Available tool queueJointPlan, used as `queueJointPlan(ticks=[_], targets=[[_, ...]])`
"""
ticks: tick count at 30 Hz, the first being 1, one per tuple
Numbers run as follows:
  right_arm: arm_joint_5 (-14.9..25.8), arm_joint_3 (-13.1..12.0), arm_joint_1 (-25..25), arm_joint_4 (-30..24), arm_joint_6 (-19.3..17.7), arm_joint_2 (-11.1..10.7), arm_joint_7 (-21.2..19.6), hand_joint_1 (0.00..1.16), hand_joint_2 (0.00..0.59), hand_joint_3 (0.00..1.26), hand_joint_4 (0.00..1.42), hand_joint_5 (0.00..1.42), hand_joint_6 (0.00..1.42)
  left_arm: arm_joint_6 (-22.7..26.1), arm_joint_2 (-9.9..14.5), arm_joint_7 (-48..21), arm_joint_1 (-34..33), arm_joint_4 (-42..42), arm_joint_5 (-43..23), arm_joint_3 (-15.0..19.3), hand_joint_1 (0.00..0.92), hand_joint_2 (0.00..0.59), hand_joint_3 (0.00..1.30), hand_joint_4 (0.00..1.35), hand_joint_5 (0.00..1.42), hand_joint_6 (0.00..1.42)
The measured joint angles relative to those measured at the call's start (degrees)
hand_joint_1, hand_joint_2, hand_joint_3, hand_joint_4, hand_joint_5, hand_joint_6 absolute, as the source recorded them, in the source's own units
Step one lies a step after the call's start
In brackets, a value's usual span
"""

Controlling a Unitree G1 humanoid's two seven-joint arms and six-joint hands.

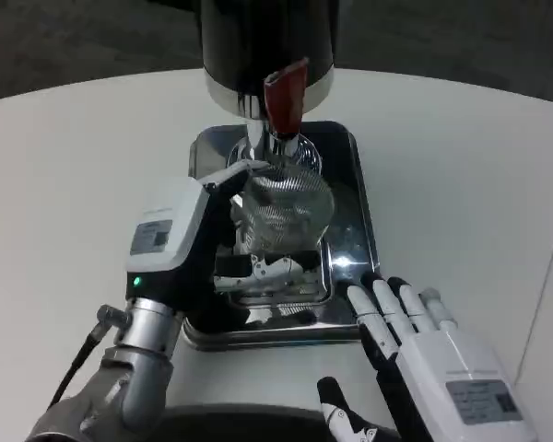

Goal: Grasp the cup under the faucet to collect the drink, then remove the cup.

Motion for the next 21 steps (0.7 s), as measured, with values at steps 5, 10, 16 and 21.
queueJointPlan(ticks=[5,10,16,21], targets=[[1.0,0.0,0.0,0.0,-0.1,0.0,0.0,0.31,0.485,0.07,0.00,0.00,0.01,1.8,0.3,-0.1,1.5,0.0,0.0,-1.1,0.347,0.077,0.45,0.47,0.84,0.89],[1.1,0.1,0.6,-0.1,-0.1,0.0,0.1,0.32,0.477,0.08,0.00,0.00,0.03,1.8,0.4,-0.9,1.5,0.0,-0.2,-1.3,0.334,0.070,0.39,0.43,0.81,0.86],[1.1,0.1,0.9,-0.2,-0.1,0.0,0.4,0.33,0.476,0.08,0.00,0.00,0.03,1.6,0.4,-0.9,1.6,-0.3,-0.4,-1.3,0.172,0.032,0.23,0.29,0.66,0.65],[1.1,0.1,0.9,-0.2,-0.1,0.0,0.4,0.33,0.476,0.08,0.00,0.00,0.03,-0.6,1.1,-1.1,3.6,-3.3,-2.9,0.9,0.030,0.001,0.15,0.19,0.56,0.50]])
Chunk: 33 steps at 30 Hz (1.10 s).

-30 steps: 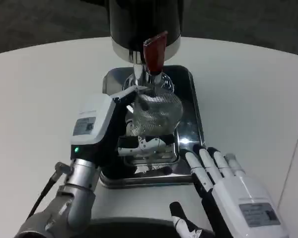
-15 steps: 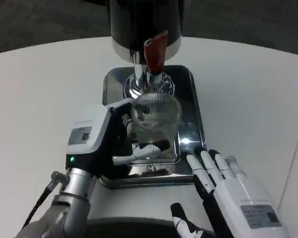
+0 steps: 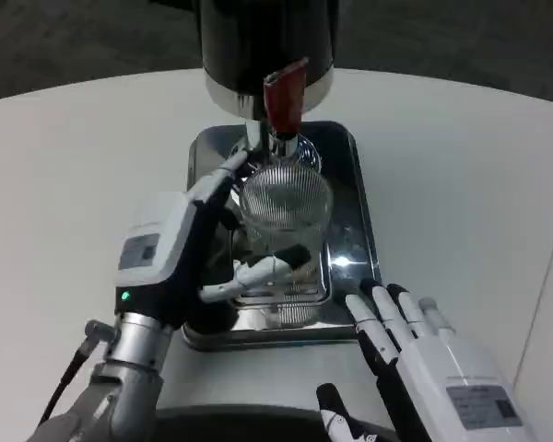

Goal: Grasp the cup under the faucet to collect the drink, then remove the cup.

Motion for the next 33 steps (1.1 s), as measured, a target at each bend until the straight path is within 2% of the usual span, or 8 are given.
queueJointPlan(ticks=[8,13,18,20,22,24,29,33], targets=[[0.0,0.2,-0.4,0.0,0.0,0.2,0.2,0.34,0.476,0.08,0.00,0.00,0.03,-2.4,3.5,-5.5,6.2,-8.5,-9.2,7.9,0.000,0.000,0.01,0.03,0.36,0.28],[0.0,0.6,-0.7,0.0,0.0,0.3,0.4,0.34,0.476,0.08,0.00,0.00,0.03,-3.1,4.7,-10.9,10.3,-15.7,-15.0,12.3,0.000,0.072,0.00,0.00,0.13,0.02],[0.0,0.9,-0.8,-0.5,-0.1,0.5,0.7,0.34,0.476,0.08,0.00,0.00,0.03,-2.5,5.0,-22.6,17.7,-29.3,-26.2,18.0,0.000,0.094,0.00,0.00,0.00,0.00],[0.0,0.9,-0.8,-1.0,-0.1,0.6,0.7,0.34,0.476,0.08,0.00,0.00,0.03,-0.8,5.0,-27.5,20.1,-35.1,-31.4,20.2,0.000,0.095,0.00,0.00,0.00,0.00],[0.0,1.2,-0.7,-1.5,-0.1,0.8,0.8,0.34,0.476,0.08,0.00,0.00,0.04,2.2,5.1,-33.9,21.7,-39.9,-38.6,22.6,0.000,0.160,0.00,0.00,0.00,0.00],[-0.1,1.3,-0.4,-1.7,-0.1,1.0,0.8,0.34,0.476,0.08,0.00,0.00,0.04,3.7,5.2,-38.4,22.5,-42.1,-43.0,23.6,0.000,0.185,0.00,0.00,0.00,0.00],[-0.2,1.8,0.2,-1.9,-0.1,1.1,0.8,0.34,0.476,0.08,0.00,0.00,0.04,11.5,8.0,-59.5,22.7,-50.7,-64.3,28.1,0.000,0.170,0.00,0.00,0.00,0.00],[-0.2,1.8,0.1,-1.9,-0.1,1.2,0.9,0.34,0.476,0.08,0.00,0.00,0.05,16.4,9.5,-66.1,22.0,-56.1,-71.1,31.7,0.000,0.172,0.00,0.00,0.00,0.00]])
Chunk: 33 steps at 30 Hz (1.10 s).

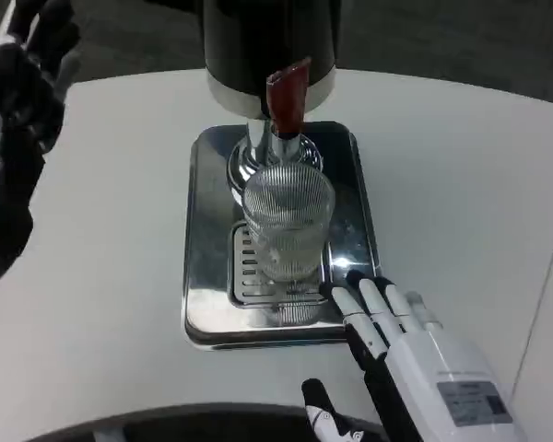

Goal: Grasp the cup under the faucet to collect the drink, then remove the cup.

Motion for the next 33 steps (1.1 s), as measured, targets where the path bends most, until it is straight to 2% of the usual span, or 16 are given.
queueJointPlan(ticks=[7,11,15,22,33], targets=[[0.1,-0.1,-1.0,0.0,0.0,0.4,0.4,0.34,0.480,0.08,0.00,0.00,0.05,8.6,4.6,-7.5,-2.3,-8.0,-5.8,5.6,0.000,0.132,0.00,0.00,0.00,0.00],[0.2,-0.1,-1.1,0.0,0.0,0.5,0.8,0.33,0.482,0.08,0.00,0.00,0.05,11.6,5.4,-11.0,-4.9,-8.4,-5.9,5.6,0.000,0.120,0.00,0.00,0.00,0.00],[0.2,-0.4,-0.9,0.0,0.0,0.6,0.8,0.33,0.484,0.08,0.00,0.00,0.05,14.5,5.3,-13.5,-8.8,-7.9,-4.8,3.8,0.000,0.118,0.00,0.00,0.00,0.00],[0.2,-0.9,0.3,-0.9,0.0,0.8,0.8,0.33,0.484,0.08,0.00,0.00,0.05,18.8,2.7,-16.2,-15.1,-2.5,-4.3,0.4,0.000,0.114,0.00,0.00,0.00,0.00],[0.2,-1.0,1.3,-1.8,0.0,0.9,0.8,0.32,0.485,0.08,0.00,0.00,0.05,18.7,-2.7,-19.0,-18.1,4.0,2.6,-4.2,0.000,0.113,0.00,0.00,0.00,0.00]])
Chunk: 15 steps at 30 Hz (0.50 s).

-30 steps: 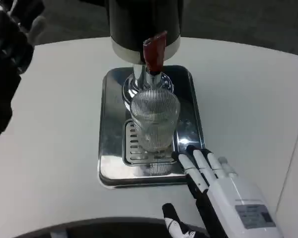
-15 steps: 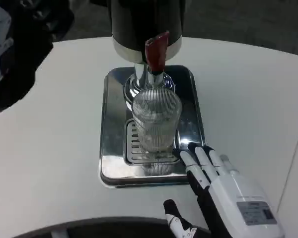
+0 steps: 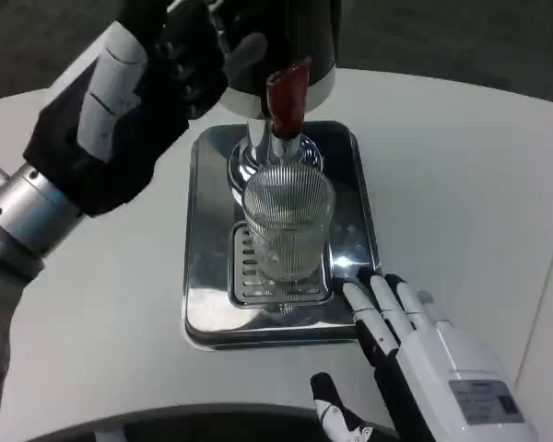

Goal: Grasp the cup under the faucet to collect the drink, then remove the cup.

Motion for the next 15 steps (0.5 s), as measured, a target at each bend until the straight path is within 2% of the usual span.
queueJointPlan(ticks=[6,15], targets=[[0.5,-0.5,-0.1,-0.1,0.0,0.0,0.0,0.32,0.485,0.08,0.00,0.00,0.05,-1.3,-2.7,-1.5,-3.7,5.1,3.5,-1.3,0.000,0.117,0.00,0.00,0.00,0.00],[1.1,-0.6,-0.2,-0.1,0.0,0.1,0.1,0.33,0.479,0.08,0.00,0.00,0.05,-4.2,-4.7,-3.3,-8.2,9.6,6.3,-2.5,0.000,0.121,0.00,0.00,0.00,0.00]])
